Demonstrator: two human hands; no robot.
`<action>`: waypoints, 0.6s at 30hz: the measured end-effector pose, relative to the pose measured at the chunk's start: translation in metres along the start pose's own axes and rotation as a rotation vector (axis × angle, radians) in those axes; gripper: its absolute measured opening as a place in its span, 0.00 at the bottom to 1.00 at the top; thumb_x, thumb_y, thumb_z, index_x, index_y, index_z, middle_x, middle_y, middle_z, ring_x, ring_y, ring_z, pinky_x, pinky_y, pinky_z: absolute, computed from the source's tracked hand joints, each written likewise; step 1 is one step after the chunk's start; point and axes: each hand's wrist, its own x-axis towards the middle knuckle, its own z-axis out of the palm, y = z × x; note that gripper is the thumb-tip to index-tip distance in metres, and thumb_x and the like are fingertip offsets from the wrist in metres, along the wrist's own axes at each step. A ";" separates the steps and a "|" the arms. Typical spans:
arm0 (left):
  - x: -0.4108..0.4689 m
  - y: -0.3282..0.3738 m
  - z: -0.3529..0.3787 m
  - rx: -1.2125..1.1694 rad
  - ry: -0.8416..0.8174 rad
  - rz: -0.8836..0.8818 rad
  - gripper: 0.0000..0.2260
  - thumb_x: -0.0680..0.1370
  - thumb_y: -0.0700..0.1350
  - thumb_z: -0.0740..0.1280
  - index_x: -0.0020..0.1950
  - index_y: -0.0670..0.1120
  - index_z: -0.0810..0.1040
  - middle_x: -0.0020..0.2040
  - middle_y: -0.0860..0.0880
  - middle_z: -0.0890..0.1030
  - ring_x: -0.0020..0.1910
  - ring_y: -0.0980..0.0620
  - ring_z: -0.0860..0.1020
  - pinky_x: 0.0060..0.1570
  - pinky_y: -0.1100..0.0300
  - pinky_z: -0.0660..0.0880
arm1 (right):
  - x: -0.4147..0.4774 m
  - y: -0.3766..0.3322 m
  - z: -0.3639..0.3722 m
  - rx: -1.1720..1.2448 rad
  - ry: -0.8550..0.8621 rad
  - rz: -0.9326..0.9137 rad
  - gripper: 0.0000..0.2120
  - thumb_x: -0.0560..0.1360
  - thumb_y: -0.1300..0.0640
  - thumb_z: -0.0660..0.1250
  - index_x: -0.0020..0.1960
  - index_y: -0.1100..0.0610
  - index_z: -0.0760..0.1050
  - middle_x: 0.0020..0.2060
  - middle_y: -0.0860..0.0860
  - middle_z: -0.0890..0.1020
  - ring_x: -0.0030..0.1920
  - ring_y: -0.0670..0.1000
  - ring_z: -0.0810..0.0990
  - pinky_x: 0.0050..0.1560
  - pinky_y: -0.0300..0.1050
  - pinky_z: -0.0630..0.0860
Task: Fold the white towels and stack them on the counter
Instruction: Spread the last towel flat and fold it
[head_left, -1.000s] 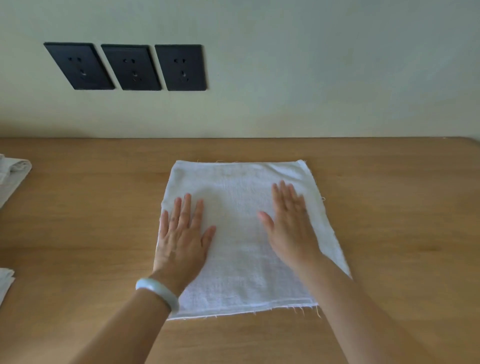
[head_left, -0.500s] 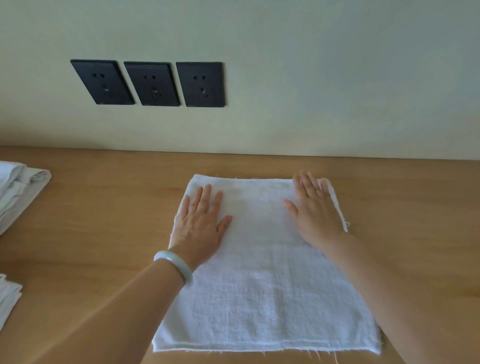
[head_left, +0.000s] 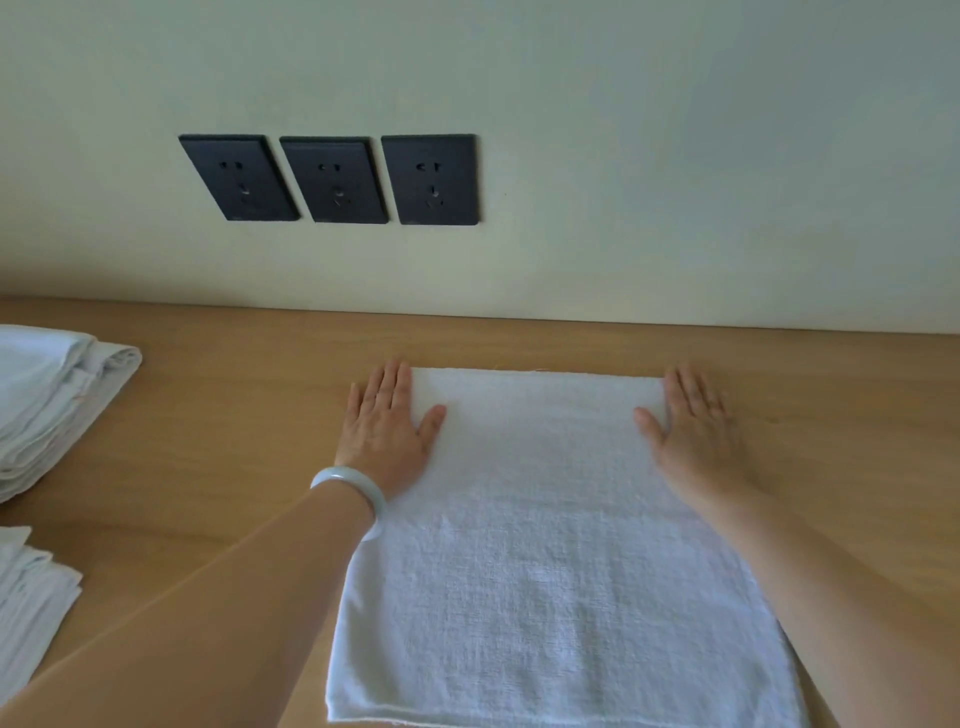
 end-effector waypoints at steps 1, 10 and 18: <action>0.001 0.000 0.000 0.008 -0.019 -0.005 0.35 0.80 0.64 0.41 0.80 0.45 0.41 0.81 0.49 0.42 0.79 0.52 0.40 0.77 0.51 0.39 | 0.001 0.000 0.001 -0.006 -0.003 0.003 0.35 0.80 0.38 0.41 0.79 0.58 0.42 0.79 0.52 0.43 0.78 0.52 0.43 0.77 0.50 0.41; -0.065 -0.001 -0.018 -0.153 0.074 0.057 0.29 0.82 0.59 0.39 0.80 0.48 0.43 0.80 0.51 0.39 0.78 0.52 0.37 0.76 0.53 0.36 | -0.056 -0.066 -0.011 0.129 0.197 -0.316 0.34 0.80 0.41 0.41 0.78 0.61 0.49 0.78 0.55 0.50 0.78 0.52 0.45 0.77 0.54 0.43; -0.170 -0.033 0.025 -0.035 0.128 0.145 0.28 0.83 0.57 0.46 0.80 0.44 0.54 0.80 0.48 0.55 0.79 0.50 0.52 0.74 0.48 0.51 | -0.078 -0.218 0.015 0.212 0.034 -0.714 0.29 0.81 0.47 0.45 0.77 0.61 0.56 0.77 0.56 0.56 0.78 0.56 0.51 0.76 0.55 0.45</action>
